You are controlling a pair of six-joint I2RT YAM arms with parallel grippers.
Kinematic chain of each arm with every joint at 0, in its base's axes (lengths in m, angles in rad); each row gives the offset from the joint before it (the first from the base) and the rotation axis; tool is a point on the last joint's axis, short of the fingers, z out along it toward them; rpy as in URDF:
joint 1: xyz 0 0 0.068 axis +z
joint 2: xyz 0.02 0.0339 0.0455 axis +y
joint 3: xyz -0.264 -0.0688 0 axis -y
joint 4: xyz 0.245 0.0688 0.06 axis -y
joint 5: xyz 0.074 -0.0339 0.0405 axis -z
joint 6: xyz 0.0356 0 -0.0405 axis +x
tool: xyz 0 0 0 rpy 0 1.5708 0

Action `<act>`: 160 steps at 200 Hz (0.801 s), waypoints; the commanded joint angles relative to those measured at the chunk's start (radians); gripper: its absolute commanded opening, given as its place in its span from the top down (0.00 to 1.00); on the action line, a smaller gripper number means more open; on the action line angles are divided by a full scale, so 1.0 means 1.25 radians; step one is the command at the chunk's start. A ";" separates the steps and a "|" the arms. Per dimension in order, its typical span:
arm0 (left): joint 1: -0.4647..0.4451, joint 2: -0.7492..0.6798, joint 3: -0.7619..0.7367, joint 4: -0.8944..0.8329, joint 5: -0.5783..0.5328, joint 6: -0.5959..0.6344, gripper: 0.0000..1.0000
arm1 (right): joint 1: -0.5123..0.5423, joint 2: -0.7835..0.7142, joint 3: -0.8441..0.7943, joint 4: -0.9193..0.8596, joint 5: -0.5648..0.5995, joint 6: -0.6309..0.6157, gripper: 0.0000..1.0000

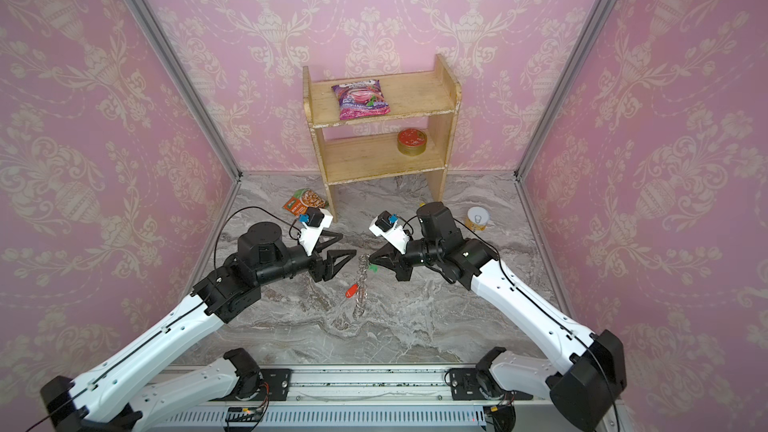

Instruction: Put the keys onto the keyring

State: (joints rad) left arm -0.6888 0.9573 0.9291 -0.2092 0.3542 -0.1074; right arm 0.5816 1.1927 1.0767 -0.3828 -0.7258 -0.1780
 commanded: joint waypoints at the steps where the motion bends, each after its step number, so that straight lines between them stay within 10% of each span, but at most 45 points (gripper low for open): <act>1: -0.020 0.007 0.029 -0.033 0.044 0.038 0.44 | -0.016 -0.033 0.043 -0.004 -0.080 -0.021 1.00; 160: -0.097 -0.002 0.058 -0.038 0.055 0.058 0.73 | -0.033 -0.012 0.128 -0.104 -0.129 -0.045 1.00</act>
State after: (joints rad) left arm -0.8028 0.9749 0.9947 -0.2554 0.3885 -0.0319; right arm 0.5491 1.1873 1.2037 -0.5148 -0.8436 -0.2298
